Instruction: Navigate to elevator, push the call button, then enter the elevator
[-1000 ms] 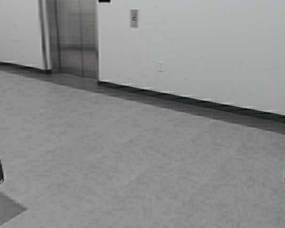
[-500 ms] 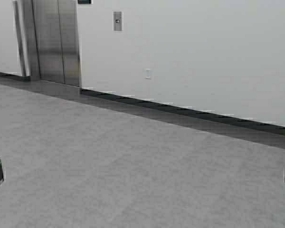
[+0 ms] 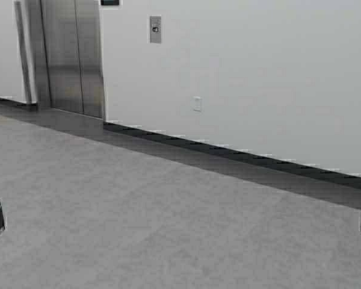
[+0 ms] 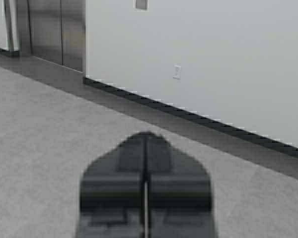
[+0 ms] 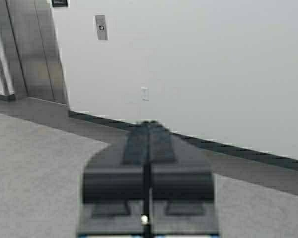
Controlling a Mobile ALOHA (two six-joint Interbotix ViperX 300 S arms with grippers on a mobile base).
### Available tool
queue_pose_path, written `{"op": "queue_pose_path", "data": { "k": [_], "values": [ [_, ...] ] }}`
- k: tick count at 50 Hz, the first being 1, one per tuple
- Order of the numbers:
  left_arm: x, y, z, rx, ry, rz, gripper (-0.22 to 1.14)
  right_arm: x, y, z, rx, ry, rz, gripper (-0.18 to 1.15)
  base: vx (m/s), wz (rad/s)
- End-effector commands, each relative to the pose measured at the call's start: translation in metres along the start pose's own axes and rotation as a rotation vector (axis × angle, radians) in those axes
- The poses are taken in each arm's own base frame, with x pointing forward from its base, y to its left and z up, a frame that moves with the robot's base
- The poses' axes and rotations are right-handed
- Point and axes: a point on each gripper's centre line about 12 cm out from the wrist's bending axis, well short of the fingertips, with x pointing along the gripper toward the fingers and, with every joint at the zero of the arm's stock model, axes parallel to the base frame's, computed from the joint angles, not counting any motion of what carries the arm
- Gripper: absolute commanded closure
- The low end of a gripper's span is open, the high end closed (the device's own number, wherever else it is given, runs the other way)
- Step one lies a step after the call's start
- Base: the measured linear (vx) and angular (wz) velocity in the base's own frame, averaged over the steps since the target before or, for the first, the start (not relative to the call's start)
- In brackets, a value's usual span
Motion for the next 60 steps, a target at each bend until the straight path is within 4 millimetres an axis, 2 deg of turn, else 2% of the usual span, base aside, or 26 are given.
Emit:
{"op": "queue_pose_path", "data": {
  "k": [1, 28, 35, 47, 60],
  "values": [
    [0.0008, -0.0009, 0.0097, 0.003, -0.035, -0.004, 0.90, -0.0016, 0.0008, 0.0042, 0.003, -0.023, 0.004, 0.92, 0.78, -0.07],
    [0.0029, -0.0007, 0.0080, 0.001, -0.024, -0.002, 0.90, -0.0048, 0.0013, 0.0091, -0.002, -0.047, 0.006, 0.92, 0.74, 0.11],
    [0.0003, -0.0012, 0.0130, 0.003, -0.047, -0.005, 0.90, -0.0039, 0.0016, 0.0128, -0.003, -0.056, 0.007, 0.92, 0.71, 0.11],
    [-0.0011, -0.0010, 0.0110, 0.003, -0.044, -0.004, 0.90, -0.0050, 0.0011, 0.0070, -0.004, -0.041, 0.006, 0.92, 0.72, 0.09],
    [0.0034, -0.0009, 0.0100, 0.003, -0.031, -0.003, 0.90, -0.0057, 0.0014, 0.0097, -0.002, -0.052, 0.007, 0.92, 0.71, 0.08]
  ]
}}
